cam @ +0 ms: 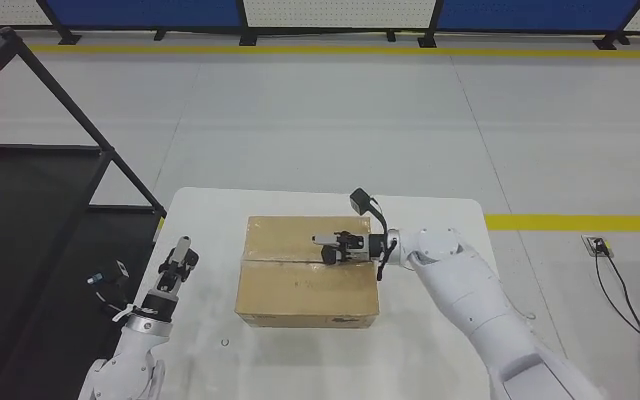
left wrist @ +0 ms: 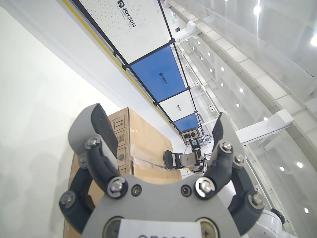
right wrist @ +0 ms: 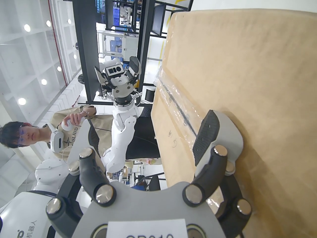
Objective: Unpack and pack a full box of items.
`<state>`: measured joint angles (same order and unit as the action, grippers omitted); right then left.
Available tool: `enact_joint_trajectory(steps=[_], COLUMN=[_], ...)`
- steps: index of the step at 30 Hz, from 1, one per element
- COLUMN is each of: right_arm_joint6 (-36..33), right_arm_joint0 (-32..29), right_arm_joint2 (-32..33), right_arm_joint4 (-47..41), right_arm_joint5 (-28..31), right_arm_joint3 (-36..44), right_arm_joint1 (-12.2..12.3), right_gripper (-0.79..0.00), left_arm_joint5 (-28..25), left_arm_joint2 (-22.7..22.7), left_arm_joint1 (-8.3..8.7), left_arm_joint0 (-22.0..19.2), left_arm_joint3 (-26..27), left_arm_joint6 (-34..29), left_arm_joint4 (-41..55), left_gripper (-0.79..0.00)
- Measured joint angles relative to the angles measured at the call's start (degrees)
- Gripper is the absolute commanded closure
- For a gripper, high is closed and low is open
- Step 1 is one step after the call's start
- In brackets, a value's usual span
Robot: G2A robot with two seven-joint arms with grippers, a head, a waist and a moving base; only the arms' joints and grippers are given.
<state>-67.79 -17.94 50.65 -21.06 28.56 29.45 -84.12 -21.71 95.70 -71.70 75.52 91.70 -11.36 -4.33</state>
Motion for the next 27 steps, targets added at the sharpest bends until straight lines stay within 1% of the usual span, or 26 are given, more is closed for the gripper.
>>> enact_joint_trajectory(steps=[3,6,10,13,16,19,23,27], right_arm_joint6=[0.2,2.5,4.3,4.2,6.3,7.4,7.9,10.5], right_arm_joint0=[-4.0,-9.1,-17.0,-21.1,-23.6,-24.7,-24.8,-23.6], right_arm_joint2=[2.9,6.6,11.9,14.8,16.6,17.2,17.0,15.7], right_arm_joint4=[1.3,3.8,8.1,11.1,13.0,13.5,13.4,13.6], right_arm_joint5=[-1.3,-3.8,-10.4,-16.3,-20.4,-21.9,-22.8,-23.1], right_arm_joint3=[8.2,17.9,31.9,39.1,42.9,44.5,44.6,42.5], right_arm_joint1=[2.3,4.7,7.7,9.1,9.9,10.2,10.3,10.0], right_gripper=[-0.785,-0.785,-0.785,-0.785,-0.785,-0.785,-0.785,-0.785], left_arm_joint5=[0.0,0.0,-0.1,-0.2,-0.4,-0.5,-0.7,-0.8], left_arm_joint2=[-0.1,-0.3,-0.5,-0.5,-0.5,-0.4,-0.2,0.1], left_arm_joint1=[0.02,0.04,0.07,0.1,0.13,0.17,0.23,0.31], left_arm_joint0=[0.0,-0.1,-0.1,-0.1,-0.1,-0.1,0.0,0.1], left_arm_joint3=[-0.1,-0.2,-0.2,-0.3,-0.5,-0.7,-0.9,-1.1], left_arm_joint6=[0.0,0.0,0.0,0.1,0.1,0.1,0.1,0.0], left_arm_joint4=[0.1,0.2,0.3,0.4,0.7,0.8,1.0,1.3], left_gripper=[-0.785,-0.785,-0.785,-0.785,-0.785,-0.785,-0.785,-0.785])
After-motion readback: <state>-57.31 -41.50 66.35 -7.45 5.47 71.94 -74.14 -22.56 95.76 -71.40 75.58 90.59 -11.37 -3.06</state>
